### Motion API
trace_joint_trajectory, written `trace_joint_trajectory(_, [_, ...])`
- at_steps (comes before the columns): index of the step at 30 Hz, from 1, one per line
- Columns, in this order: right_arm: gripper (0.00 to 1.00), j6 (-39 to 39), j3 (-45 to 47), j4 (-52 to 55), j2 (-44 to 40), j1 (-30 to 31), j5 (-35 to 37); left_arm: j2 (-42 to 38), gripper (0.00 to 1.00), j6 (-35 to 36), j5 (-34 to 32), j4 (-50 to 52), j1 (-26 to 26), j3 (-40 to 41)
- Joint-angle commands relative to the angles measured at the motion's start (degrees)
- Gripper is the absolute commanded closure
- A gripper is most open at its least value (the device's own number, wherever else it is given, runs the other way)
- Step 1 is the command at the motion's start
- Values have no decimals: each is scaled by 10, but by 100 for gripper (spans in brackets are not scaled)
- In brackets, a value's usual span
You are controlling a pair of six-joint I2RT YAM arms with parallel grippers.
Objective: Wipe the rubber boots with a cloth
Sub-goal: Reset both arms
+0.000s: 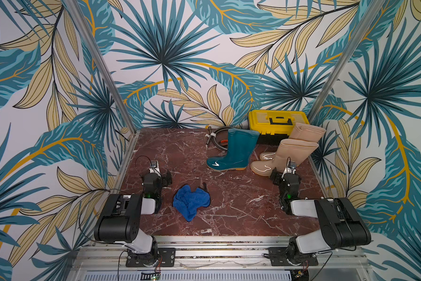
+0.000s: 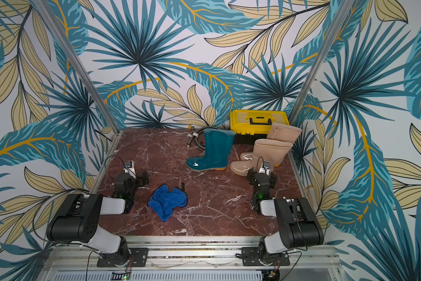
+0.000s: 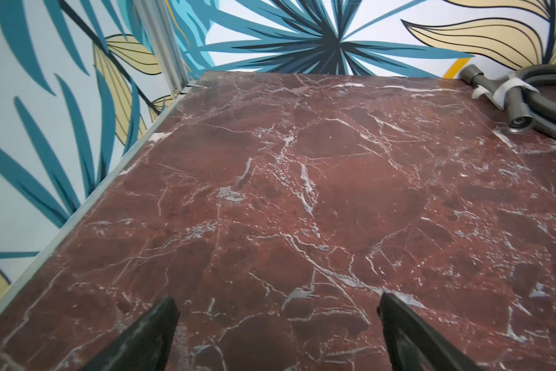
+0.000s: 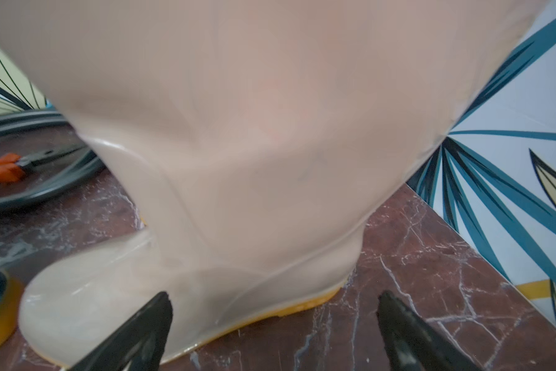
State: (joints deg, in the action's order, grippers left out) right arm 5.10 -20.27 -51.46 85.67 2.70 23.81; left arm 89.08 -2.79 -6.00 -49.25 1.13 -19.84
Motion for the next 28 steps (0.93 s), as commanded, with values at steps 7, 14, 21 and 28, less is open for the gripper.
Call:
trace_joint_trajectory(7, [1,-8,-16,13,-6,0,-14,1,0,16,37,-48,5,-17])
trace_joint_trajectory(14, [1,-5,-19,22,-9,1,-15,1,1,16,36,-49,5,-17])
trace_joint_trajectory(21, [0,-12,-27,33,-2,0,-26,1,1,17,36,-48,4,-17])
trace_joint_trajectory(28, [1,-11,-21,28,-7,1,-28,0,1,17,36,-48,5,-17])
